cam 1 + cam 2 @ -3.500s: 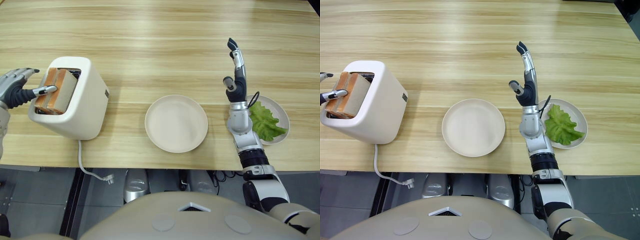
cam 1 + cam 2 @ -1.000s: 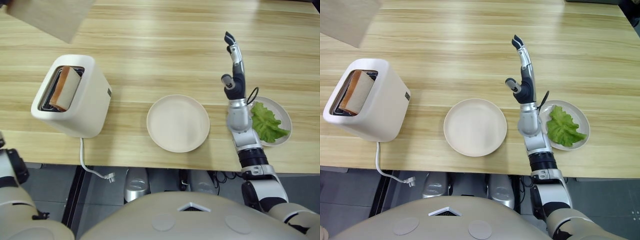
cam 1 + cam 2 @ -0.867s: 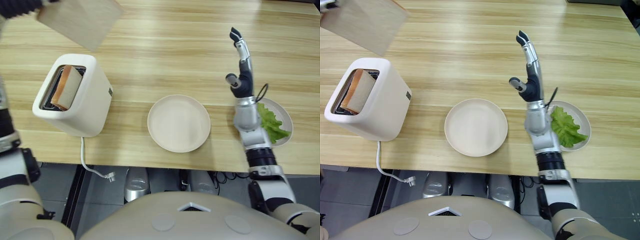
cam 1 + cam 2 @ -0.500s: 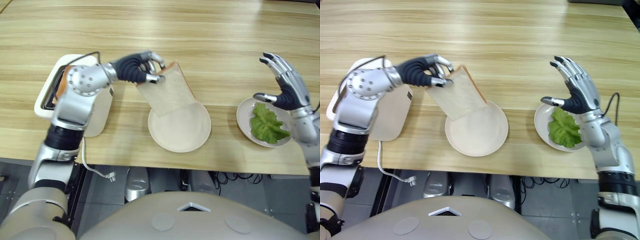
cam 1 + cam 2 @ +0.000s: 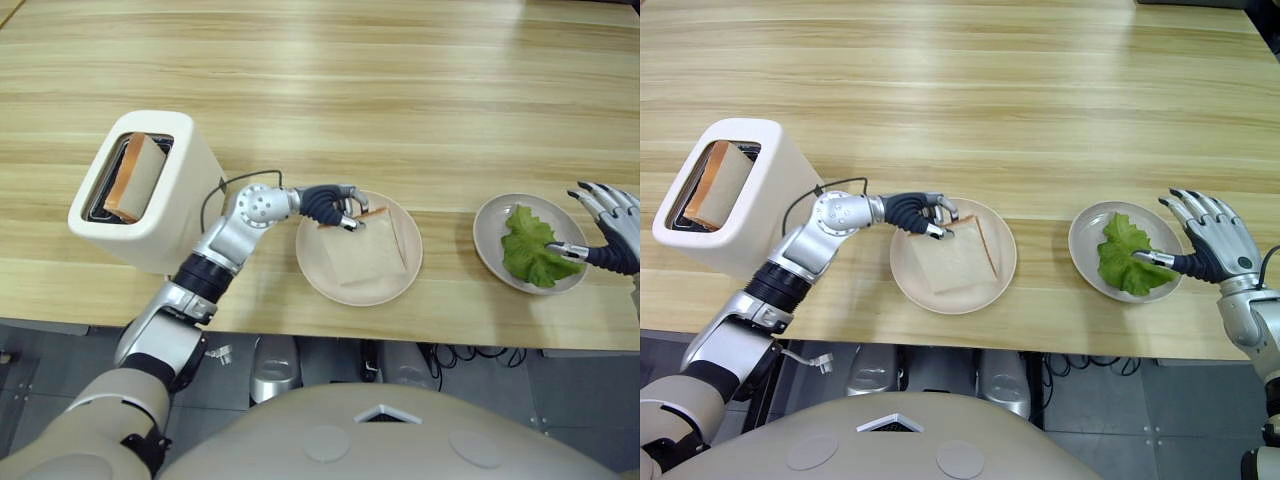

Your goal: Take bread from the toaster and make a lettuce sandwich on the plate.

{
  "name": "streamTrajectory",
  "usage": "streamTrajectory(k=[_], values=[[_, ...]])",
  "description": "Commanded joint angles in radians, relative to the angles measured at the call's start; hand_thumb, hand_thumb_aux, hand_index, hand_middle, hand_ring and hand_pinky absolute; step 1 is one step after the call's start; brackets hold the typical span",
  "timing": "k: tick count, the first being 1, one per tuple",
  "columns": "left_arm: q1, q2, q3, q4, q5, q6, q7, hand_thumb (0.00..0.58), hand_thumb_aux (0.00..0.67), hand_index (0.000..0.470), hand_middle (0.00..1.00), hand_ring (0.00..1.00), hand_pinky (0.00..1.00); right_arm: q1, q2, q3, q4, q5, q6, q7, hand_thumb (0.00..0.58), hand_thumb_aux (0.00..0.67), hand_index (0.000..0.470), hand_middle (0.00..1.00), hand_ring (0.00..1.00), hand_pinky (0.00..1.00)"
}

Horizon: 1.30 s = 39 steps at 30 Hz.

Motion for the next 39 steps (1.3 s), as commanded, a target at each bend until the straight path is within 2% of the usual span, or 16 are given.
streamTrajectory(k=[1,8,9,10,11,12,13,17,19,20,21,22,25,26,27,39], values=[[-0.012,-0.002,-0.023,0.102,0.055,-0.052,0.009,0.58,0.67,0.46,1.0,1.0,1.0,-0.044,-0.011,0.089,0.118,-0.037,0.0,-0.073,0.0,0.0,0.0,0.0,0.0,0.0],[-0.045,-0.026,-0.023,0.208,0.109,-0.125,0.053,0.58,0.67,0.46,1.0,1.0,1.0,-0.119,0.012,0.211,0.217,-0.056,0.015,-0.145,0.0,0.0,0.0,0.0,0.0,0.0],[-0.049,-0.029,-0.02,0.217,0.115,-0.131,0.059,0.569,0.578,0.397,1.0,1.0,1.0,-0.128,0.015,0.229,0.223,-0.062,0.02,-0.152,0.0,0.0,0.0,0.0,0.0,0.0],[-0.053,-0.031,-0.018,0.225,0.12,-0.136,0.064,0.52,0.455,0.312,1.0,1.0,1.0,-0.137,0.018,0.243,0.23,-0.064,0.024,-0.158,0.0,0.0,0.0,0.0,0.0,0.0],[-0.056,-0.033,-0.016,0.231,0.126,-0.142,0.071,0.47,0.378,0.26,1.0,1.0,1.0,-0.145,0.02,0.256,0.238,-0.062,0.026,-0.163,0.0,0.0,0.0,0.0,0.0,0.0],[-0.06,-0.033,-0.015,0.236,0.132,-0.146,0.08,0.357,0.255,0.175,0.84,0.84,0.84,-0.152,0.021,0.267,0.246,-0.06,0.028,-0.165,0.0,0.0,0.0,0.0,0.0,0.0],[-0.064,-0.032,-0.014,0.238,0.138,-0.153,0.088,0.018,0.011,0.007,0.0,0.0,0.0,-0.155,0.022,0.275,0.25,-0.055,0.03,-0.169,0.0,0.0,0.0,0.0,0.0,0.0],[-0.079,-0.026,-0.002,0.229,0.158,-0.164,0.12,0.0,0.0,0.0,0.0,0.0,0.0,-0.167,0.027,0.313,0.263,-0.056,0.044,-0.177,0.0,0.0,0.0,0.0,0.0,0.0],[-0.089,-0.018,0.012,0.214,0.159,-0.163,0.135,0.0,0.0,0.0,0.0,0.0,0.0,-0.171,0.03,0.338,0.265,-0.068,0.057,-0.184,0.331,0.231,0.159,0.0,0.0,0.0],[-0.094,-0.013,0.02,0.205,0.159,-0.161,0.142,0.0,0.0,0.0,0.0,0.0,0.0,-0.172,0.03,0.348,0.265,-0.07,0.061,-0.187,0.331,0.231,0.159,0.0,0.0,0.0],[-0.099,-0.007,0.028,0.194,0.16,-0.161,0.149,0.0,0.0,0.0,0.0,0.0,0.0,-0.174,0.03,0.355,0.266,-0.069,0.064,-0.188,0.46,0.365,0.251,0.0,0.0,0.0],[-0.104,0.0,0.036,0.181,0.161,-0.16,0.158,0.0,0.0,0.0,0.0,0.0,0.0,-0.176,0.029,0.362,0.266,-0.067,0.067,-0.189,0.47,0.378,0.26,0.0,0.0,0.0],[-0.122,0.02,0.078,0.122,0.148,-0.146,0.177,0.0,0.0,0.0,0.0,0.0,0.0,-0.181,0.026,0.386,0.258,-0.075,0.082,-0.194,0.545,0.504,0.346,0.0,0.0,0.0],[-0.127,0.027,0.093,0.099,0.142,-0.14,0.181,0.0,0.0,0.0,0.0,0.0,0.0,-0.182,0.025,0.392,0.255,-0.076,0.085,-0.195,0.545,0.504,0.346,0.0,0.0,0.0],[-0.132,0.034,0.115,0.068,0.133,-0.131,0.187,0.0,0.0,0.0,0.0,0.0,0.0,-0.184,0.025,0.397,0.253,-0.074,0.089,-0.195,0.58,0.67,0.46,0.0,0.0,0.0],[-0.12,0.087,0.267,-0.198,0.064,-0.019,0.187,0.0,0.0,0.0,0.0,0.0,0.0,-0.164,0.009,0.338,0.134,0.034,0.074,-0.186,0.58,0.67,0.46,0.0,0.0,0.0]])
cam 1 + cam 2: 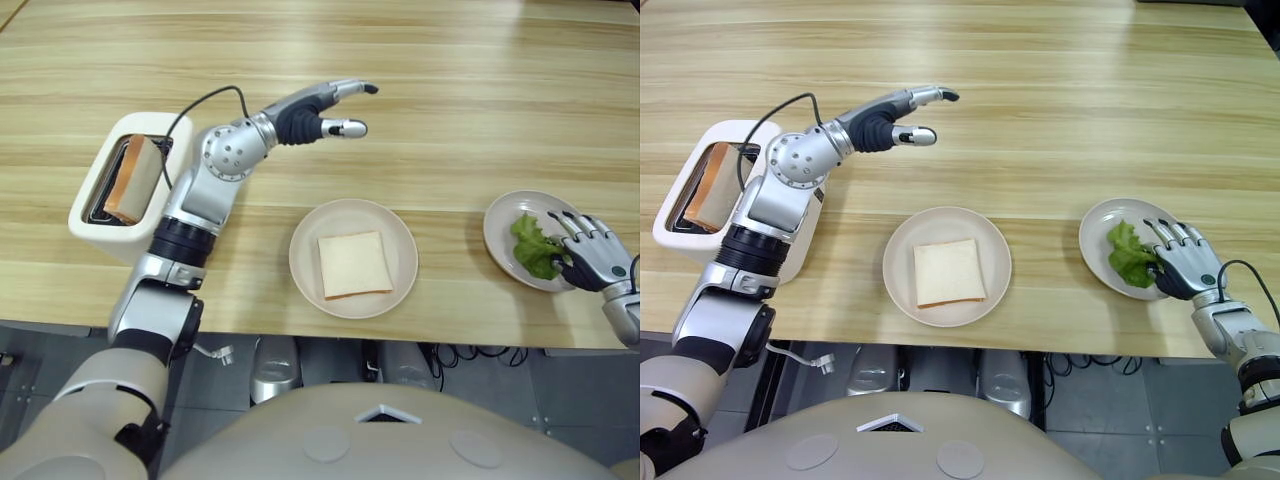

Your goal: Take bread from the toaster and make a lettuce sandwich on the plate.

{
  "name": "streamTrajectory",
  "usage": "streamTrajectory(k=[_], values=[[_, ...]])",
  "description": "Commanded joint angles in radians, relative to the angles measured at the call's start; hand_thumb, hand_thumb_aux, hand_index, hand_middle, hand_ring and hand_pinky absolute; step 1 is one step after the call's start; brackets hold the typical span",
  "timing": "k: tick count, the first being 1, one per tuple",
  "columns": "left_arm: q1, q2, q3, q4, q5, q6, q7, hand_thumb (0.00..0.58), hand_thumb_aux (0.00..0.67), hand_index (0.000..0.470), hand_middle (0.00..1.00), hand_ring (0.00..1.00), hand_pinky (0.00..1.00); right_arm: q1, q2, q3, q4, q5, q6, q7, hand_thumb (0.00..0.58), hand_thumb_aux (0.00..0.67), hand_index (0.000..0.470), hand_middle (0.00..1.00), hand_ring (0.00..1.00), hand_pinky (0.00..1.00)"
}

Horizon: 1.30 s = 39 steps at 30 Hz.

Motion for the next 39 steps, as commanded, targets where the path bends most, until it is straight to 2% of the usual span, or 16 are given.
streamTrajectory(k=[1,8,13,17,22,30,31,33,34,35,36,37,38,39], values=[[0.039,0.036,0.038,-0.051,-0.023,0.037,-0.007,0.0,0.0,0.0,0.0,0.0,0.0,0.019,-0.02,-0.056,-0.104,0.077,-0.029,0.028,0.58,0.67,0.46,0.0,0.0,0.0],[0.075,0.096,0.109,-0.108,-0.061,0.079,-0.001,0.0,0.0,0.0,0.0,0.0,0.0,0.093,-0.044,-0.168,-0.547,0.125,0.012,0.171,0.58,0.67,0.46,0.0,0.0,0.0],[0.08,0.128,0.159,-0.136,-0.086,0.102,-0.003,0.0,0.0,0.0,0.0,0.0,0.0,0.092,0.031,-0.168,-0.776,0.102,0.031,0.284,0.58,0.67,0.46,0.0,0.0,0.0],[0.091,0.145,0.187,-0.168,-0.109,0.125,-0.01,0.0,0.0,0.0,0.0,0.0,0.0,0.061,0.14,-0.118,-0.908,0.072,0.029,0.384,0.58,0.67,0.46,0.0,0.0,0.0],[0.109,0.172,0.217,-0.205,-0.128,0.143,-0.012,0.0,0.0,0.0,0.0,0.0,0.0,0.014,0.258,-0.043,-0.924,0.032,-0.007,0.453,0.58,0.67,0.46,0.0,0.0,0.0],[0.149,0.21,0.272,-0.268,-0.17,0.168,-0.012,0.0,0.0,0.0,0.0,0.0,0.0,-0.071,0.39,0.093,-0.729,-0.064,-0.058,0.455,0.58,0.67,0.46,0.0,0.0,0.0],[0.15,0.209,0.271,-0.269,-0.171,0.167,-0.012,0.0,0.0,0.0,0.0,0.0,0.0,-0.078,0.397,0.102,-0.7,-0.069,-0.06,0.452,0.564,0.557,0.382,0.0,0.0,0.0],[0.158,0.209,0.272,-0.272,-0.173,0.165,-0.011,0.0,0.0,0.0,0.0,0.0,0.0,-0.09,0.406,0.119,-0.657,-0.079,-0.067,0.452,0.531,0.476,0.327,0.0,0.0,0.0],[0.161,0.211,0.272,-0.273,-0.174,0.165,-0.01,0.0,0.0,0.0,0.0,0.0,0.0,-0.093,0.408,0.124,-0.647,-0.083,-0.071,0.453,0.531,0.476,0.327,0.0,0.0,0.0],[0.165,0.212,0.273,-0.276,-0.176,0.165,-0.009,0.0,0.0,0.0,0.0,0.0,0.0,-0.093,0.408,0.134,-0.636,-0.088,-0.074,0.459,0.464,0.37,0.254,0.0,0.0,0.0],[0.166,0.212,0.273,-0.275,-0.177,0.165,-0.007,0.0,0.0,0.0,0.0,0.0,0.0,-0.091,0.406,0.141,-0.628,-0.093,-0.076,0.461,0.464,0.37,0.254,0.0,0.0,0.0],[0.168,0.212,0.274,-0.274,-0.18,0.165,-0.006,0.0,0.0,0.0,0.0,0.0,0.0,-0.088,0.404,0.148,-0.622,-0.096,-0.08,0.465,0.334,0.234,0.161,0.0,0.0,0.0],[0.169,0.213,0.275,-0.273,-0.182,0.164,-0.004,0.0,0.0,0.0,0.0,0.0,0.0,-0.084,0.4,0.154,-0.619,-0.097,-0.084,0.471,0.0,0.0,0.0,0.0,0.0,0.0],[0.171,0.213,0.276,-0.273,-0.184,0.163,-0.003,0.0,0.0,0.0,0.0,0.0,0.0,-0.079,0.395,0.156,-0.622,-0.101,-0.087,0.472,0.0,0.0,0.0,0.0,0.0,0.0]])
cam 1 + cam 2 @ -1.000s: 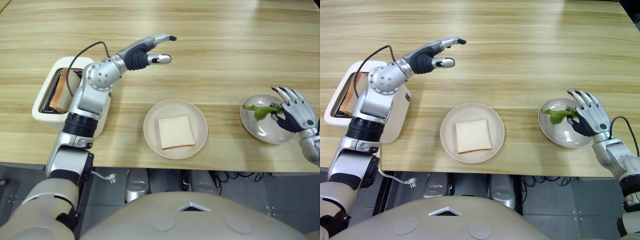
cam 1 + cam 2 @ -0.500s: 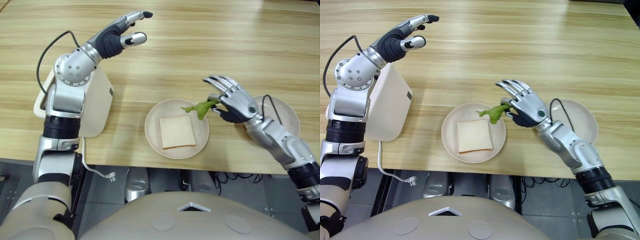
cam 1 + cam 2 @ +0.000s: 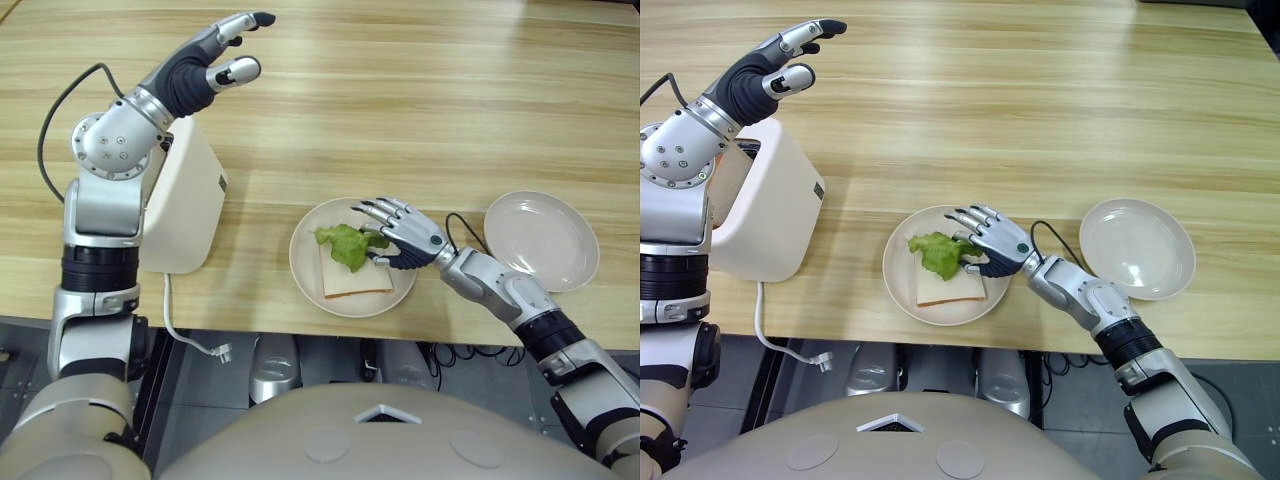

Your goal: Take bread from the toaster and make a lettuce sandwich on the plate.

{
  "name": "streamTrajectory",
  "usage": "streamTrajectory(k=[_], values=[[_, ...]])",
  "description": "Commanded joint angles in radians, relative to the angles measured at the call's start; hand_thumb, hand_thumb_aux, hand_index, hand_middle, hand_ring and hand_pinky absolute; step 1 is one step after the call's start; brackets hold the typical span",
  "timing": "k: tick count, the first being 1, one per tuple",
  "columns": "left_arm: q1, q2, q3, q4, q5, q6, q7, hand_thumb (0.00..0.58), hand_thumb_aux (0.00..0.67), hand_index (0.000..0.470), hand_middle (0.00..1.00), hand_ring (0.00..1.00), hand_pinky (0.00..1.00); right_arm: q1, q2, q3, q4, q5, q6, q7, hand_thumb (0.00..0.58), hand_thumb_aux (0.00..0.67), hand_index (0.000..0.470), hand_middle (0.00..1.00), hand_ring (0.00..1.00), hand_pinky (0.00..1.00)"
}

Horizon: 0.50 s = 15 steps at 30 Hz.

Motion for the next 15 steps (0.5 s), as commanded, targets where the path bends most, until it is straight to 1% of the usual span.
streamTrajectory(k=[1,8,15], values=[[0.017,0.007,0.011,-0.012,-0.011,0.009,0.001,0.0,0.0,0.0,0.0,0.0,0.0,0.011,-0.017,0.03,0.009,-0.016,-0.018,0.023,0.0,0.0,0.0,0.0,0.0,0.0],[0.02,0.023,0.025,-0.018,-0.021,0.005,0.006,0.0,0.0,0.0,0.0,0.0,0.0,0.016,-0.044,0.017,-0.026,-0.003,-0.019,0.04,0.0,0.0,0.0,0.0,0.0,0.0],[0.019,0.036,0.039,-0.027,-0.015,0.008,0.001,0.0,0.0,0.0,0.0,0.0,0.0,0.009,-0.047,0.01,-0.035,0.001,-0.016,0.047,0.0,0.0,0.0,0.0,0.0,0.0]])
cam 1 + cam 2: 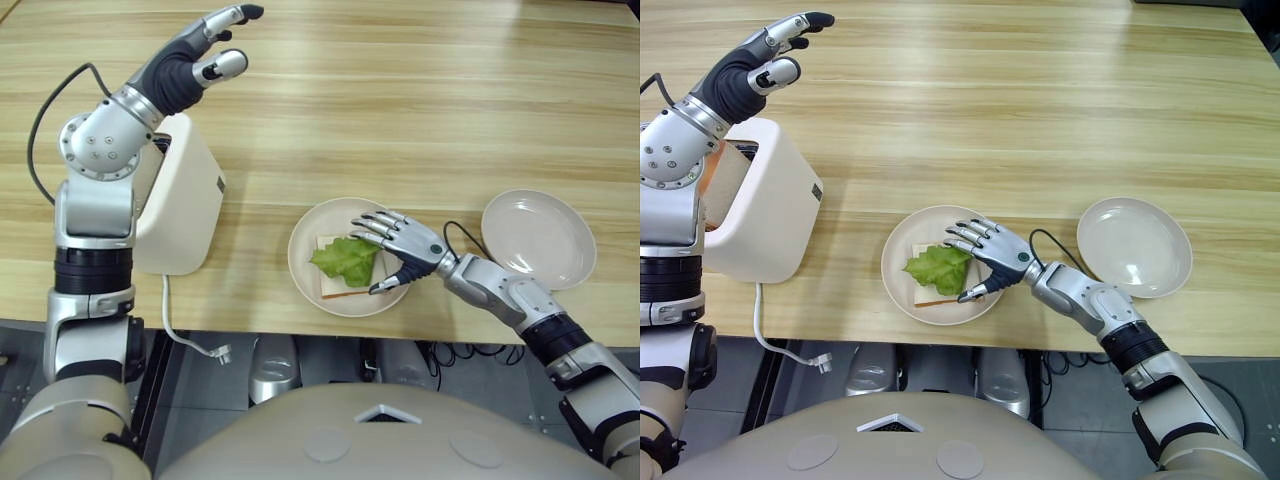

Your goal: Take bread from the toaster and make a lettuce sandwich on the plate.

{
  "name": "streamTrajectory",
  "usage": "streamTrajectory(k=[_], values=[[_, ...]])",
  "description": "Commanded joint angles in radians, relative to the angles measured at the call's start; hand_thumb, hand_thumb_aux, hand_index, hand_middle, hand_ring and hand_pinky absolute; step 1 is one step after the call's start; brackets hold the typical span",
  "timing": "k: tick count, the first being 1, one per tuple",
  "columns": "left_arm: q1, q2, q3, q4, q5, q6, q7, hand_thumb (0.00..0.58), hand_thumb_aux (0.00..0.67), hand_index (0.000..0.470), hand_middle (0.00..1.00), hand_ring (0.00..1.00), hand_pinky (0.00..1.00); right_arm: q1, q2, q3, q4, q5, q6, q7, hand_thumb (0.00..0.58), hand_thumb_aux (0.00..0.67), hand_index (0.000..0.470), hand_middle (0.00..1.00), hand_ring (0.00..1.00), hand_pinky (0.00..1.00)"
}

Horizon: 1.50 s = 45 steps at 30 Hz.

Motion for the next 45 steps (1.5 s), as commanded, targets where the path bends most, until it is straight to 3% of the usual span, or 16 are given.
streamTrajectory(k=[1,6,13,29,41,45], values=[[0.012,0.023,0.005,-0.016,0.005,0.008,-0.004,0.0,0.0,0.0,0.0,0.0,0.0,-0.007,-0.005,-0.009,-0.013,0.007,0.001,0.015,0.0,0.0,0.0,0.0,0.0,0.0],[0.031,0.052,0.001,-0.016,0.048,-0.009,0.009,0.0,0.0,0.0,0.0,0.0,0.0,0.0,0.007,-0.029,-0.052,0.014,0.017,0.004,0.0,0.0,0.0,0.0,0.0,0.0],[0.127,0.204,0.013,-0.071,0.228,-0.059,0.044,0.0,0.0,0.0,0.0,0.0,0.0,0.025,0.005,-0.081,-0.112,0.037,0.037,0.003,0.0,0.0,0.0,0.0,0.0,0.0],[0.23,0.333,0.112,-0.118,0.268,-0.027,0.042,0.0,0.0,0.0,0.0,0.0,0.0,0.049,0.016,-0.095,-0.125,0.04,0.05,0.006,0.0,0.0,0.0,0.0,0.0,0.0],[0.594,0.51,0.306,-0.217,0.43,0.086,-0.095,0.0,0.0,0.0,0.0,0.0,0.0,0.058,0.019,-0.109,-0.116,0.044,0.06,-0.004,0.0,0.0,0.0,0.0,0.0,0.0],[0.63,0.51,0.316,-0.223,0.439,0.095,-0.101,0.0,0.0,0.0,0.0,0.0,0.0,0.051,0.028,-0.105,-0.107,0.037,0.065,-0.007,0.0,0.0,0.0,0.0,0.0,0.0]])
